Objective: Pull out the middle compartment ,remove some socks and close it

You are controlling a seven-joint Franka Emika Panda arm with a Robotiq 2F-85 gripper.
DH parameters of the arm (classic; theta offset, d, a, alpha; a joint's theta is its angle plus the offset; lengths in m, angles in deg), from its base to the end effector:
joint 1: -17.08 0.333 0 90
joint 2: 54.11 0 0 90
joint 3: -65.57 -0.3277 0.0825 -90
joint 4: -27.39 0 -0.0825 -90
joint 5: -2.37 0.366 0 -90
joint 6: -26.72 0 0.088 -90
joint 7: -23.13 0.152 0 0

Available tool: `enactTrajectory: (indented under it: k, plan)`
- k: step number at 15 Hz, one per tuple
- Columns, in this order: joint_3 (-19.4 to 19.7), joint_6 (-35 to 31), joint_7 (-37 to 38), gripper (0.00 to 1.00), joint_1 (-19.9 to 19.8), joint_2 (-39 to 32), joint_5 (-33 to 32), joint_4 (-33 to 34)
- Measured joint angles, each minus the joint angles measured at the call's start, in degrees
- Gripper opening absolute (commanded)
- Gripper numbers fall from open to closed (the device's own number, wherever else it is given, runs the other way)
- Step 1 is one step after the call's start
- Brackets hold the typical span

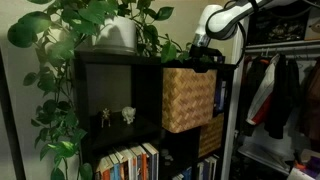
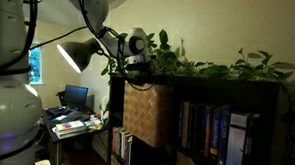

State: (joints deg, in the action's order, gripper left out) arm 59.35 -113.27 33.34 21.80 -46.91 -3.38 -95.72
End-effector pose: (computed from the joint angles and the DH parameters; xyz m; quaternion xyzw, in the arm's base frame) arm 0.5389 0.1026 0.4796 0.9763 0.0381 0.2127 0.0073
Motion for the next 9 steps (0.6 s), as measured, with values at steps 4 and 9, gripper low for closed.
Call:
enactTrajectory:
  k: [4,9]
  plan:
    - [0.00,0.03,-0.94,0.09,0.02,0.68,1.55,0.00]
    - [0.43,6.87,-7.28,0.09,0.08,4.35,6.49,0.46]
